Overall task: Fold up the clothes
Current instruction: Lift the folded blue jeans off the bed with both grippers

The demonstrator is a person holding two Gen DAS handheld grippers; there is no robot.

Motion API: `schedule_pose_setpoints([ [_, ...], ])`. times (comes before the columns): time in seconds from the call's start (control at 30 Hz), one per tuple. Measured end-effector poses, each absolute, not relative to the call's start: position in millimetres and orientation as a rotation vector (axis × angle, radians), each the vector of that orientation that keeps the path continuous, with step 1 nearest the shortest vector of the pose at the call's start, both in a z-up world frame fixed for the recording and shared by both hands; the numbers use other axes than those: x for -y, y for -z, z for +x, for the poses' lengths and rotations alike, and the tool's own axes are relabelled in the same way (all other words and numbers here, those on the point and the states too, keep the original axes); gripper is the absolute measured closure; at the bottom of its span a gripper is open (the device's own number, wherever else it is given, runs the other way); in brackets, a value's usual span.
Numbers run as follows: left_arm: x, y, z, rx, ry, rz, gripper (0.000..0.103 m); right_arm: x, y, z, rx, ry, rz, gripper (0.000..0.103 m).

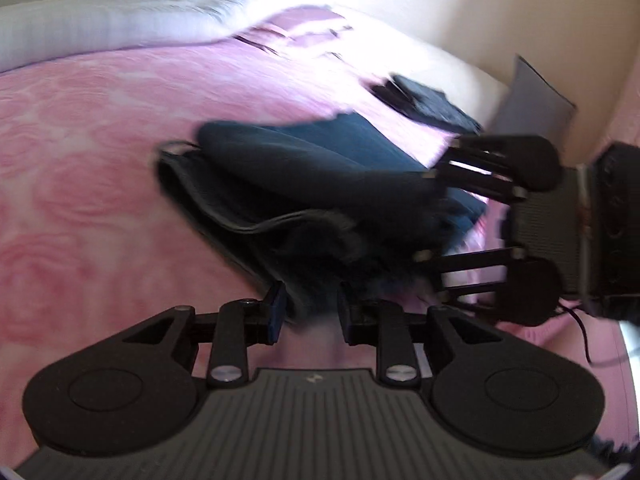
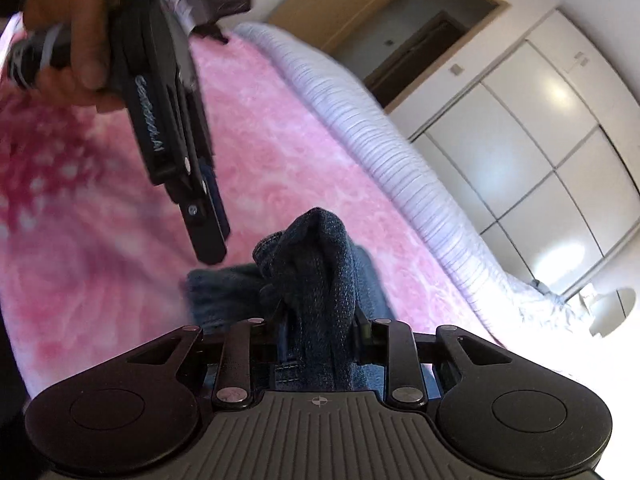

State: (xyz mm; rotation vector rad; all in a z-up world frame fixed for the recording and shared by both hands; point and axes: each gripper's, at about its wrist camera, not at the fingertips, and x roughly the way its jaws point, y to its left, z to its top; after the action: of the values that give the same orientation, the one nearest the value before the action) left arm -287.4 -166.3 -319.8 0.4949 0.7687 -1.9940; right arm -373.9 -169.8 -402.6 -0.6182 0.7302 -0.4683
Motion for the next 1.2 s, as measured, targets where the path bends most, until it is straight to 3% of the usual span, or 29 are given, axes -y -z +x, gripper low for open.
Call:
schedule_pose_setpoints([
  [0.27, 147.7, 312.2, -272.4, -0.743, 1.925, 0.507, 0.08, 154.4, 433.6, -374.8, -0.794, 0.401, -0.726, 0.075],
  [0.47, 154.7, 273.8, -273.4, -0.664, 1.916, 0.394, 0.079, 153.8, 439.0, -375.4, -0.8, 0.431, -0.716, 0.073],
  [0.63, 185.7, 278.9, -315.0, -0.612, 1.968, 0.539, 0.079, 149.9, 439.9, -388.6, -0.793, 0.458, -0.722, 0.057],
  [0.7, 192.8, 291.7, -326.2, -0.575, 1.955, 0.628, 0.079, 148.3, 440.3, -393.8, -0.791, 0.468, -0.724, 0.043],
  [0.93, 192.5, 299.4, -327.0, -0.546, 1.933, 0.678, 0.077, 158.3, 436.5, -464.0, -0.846, 0.613, -0.627, 0.036],
  [1.03, 180.3, 287.6, -336.4, -0.449, 1.909, 0.717, 0.077, 161.1, 438.3, -484.0, -0.902, 0.624, -0.692, 0.029],
  [1.13, 152.1, 275.0, -351.1, -0.256, 1.906, 0.756, 0.062, 165.0, 447.7, -494.0, -0.98, 0.606, -0.779, 0.027],
  [1.2, 129.7, 274.8, -369.8, -0.081, 1.914, 0.815, 0.039, 169.4, 454.1, -498.2, -1.009, 0.578, -0.831, 0.026],
])
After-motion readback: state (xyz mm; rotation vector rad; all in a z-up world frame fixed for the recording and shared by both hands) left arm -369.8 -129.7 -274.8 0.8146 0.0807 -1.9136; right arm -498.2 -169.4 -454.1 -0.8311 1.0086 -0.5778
